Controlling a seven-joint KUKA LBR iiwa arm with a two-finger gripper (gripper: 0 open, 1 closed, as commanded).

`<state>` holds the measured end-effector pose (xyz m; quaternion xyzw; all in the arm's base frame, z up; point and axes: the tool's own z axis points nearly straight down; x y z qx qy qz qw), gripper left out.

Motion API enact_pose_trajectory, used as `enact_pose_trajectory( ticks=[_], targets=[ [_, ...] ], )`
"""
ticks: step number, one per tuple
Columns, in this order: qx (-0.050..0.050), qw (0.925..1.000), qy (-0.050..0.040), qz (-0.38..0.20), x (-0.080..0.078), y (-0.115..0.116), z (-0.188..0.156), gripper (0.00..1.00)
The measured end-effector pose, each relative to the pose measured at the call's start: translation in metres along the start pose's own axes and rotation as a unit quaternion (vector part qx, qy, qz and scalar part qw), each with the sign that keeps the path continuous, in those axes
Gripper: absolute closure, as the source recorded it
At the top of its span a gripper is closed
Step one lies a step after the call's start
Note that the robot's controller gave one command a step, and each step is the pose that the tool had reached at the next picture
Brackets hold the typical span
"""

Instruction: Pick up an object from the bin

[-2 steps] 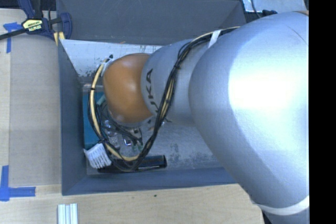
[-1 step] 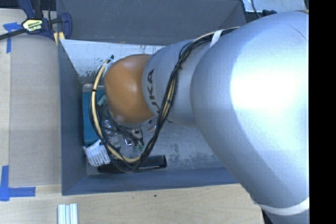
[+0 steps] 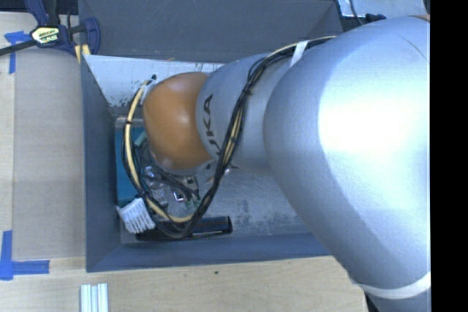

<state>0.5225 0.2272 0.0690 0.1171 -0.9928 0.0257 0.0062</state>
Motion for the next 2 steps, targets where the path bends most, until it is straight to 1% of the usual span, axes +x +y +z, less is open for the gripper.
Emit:
enact_pose_trajectory(
  ticks=[1, 2],
  targets=[
    [0.004, 0.9999, -0.0014, -0.016, -0.007, 0.000, 0.000, 1.00],
    [0.007, 0.9998, -0.0001, 0.016, 0.028, 0.011, -0.001, 1.00]
  ],
)
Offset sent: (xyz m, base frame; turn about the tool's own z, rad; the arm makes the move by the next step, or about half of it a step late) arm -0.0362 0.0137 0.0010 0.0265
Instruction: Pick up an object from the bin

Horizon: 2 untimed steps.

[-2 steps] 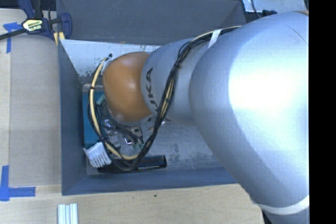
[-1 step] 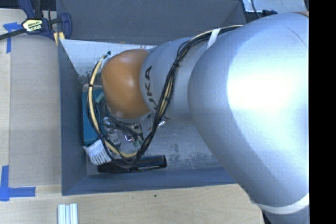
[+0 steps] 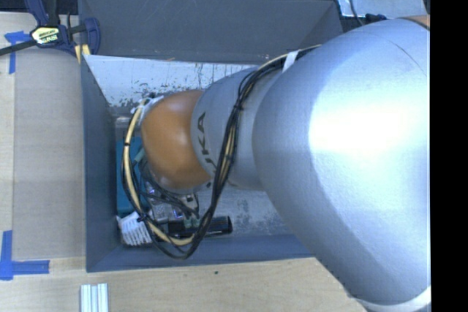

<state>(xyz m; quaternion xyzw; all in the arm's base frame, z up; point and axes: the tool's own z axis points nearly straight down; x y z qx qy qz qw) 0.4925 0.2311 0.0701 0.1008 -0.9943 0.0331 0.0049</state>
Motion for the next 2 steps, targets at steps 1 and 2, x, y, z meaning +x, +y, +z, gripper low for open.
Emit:
enact_pose_trajectory(
  ticks=[1, 2],
  targets=[
    [-0.001, 0.9996, -0.0001, 0.028, 0.007, -0.002, 0.001, 1.00],
    [0.003, 0.9950, 0.0043, 0.099, -0.045, -0.009, 0.001, 1.00]
  ],
)
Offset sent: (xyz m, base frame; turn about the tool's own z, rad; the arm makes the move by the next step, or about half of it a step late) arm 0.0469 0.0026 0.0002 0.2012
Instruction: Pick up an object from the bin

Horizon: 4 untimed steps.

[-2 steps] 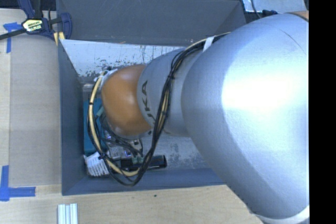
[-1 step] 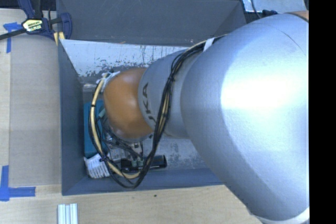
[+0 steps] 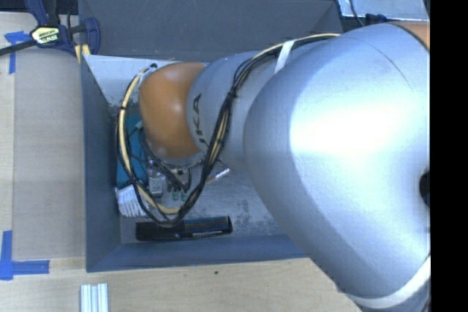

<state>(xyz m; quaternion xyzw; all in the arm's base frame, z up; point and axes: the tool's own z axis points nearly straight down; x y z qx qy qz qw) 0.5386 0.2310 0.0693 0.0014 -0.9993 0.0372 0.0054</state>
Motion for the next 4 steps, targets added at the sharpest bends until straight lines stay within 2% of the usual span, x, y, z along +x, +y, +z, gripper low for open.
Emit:
enact_pose_trajectory(
  ticks=[1, 2, 3, 4],
  targets=[
    [0.003, 0.9979, -0.0024, -0.065, 0.020, 0.002, -0.001, 1.00],
    [-0.001, 0.9972, -0.0032, -0.075, 0.038, -0.026, -0.003, 1.00],
    [0.001, 0.9959, -0.0033, -0.090, 0.047, -0.024, -0.001, 1.00],
    [0.001, 0.9995, -0.0011, 0.031, 0.032, -0.016, 0.001, 1.00]
  ],
)
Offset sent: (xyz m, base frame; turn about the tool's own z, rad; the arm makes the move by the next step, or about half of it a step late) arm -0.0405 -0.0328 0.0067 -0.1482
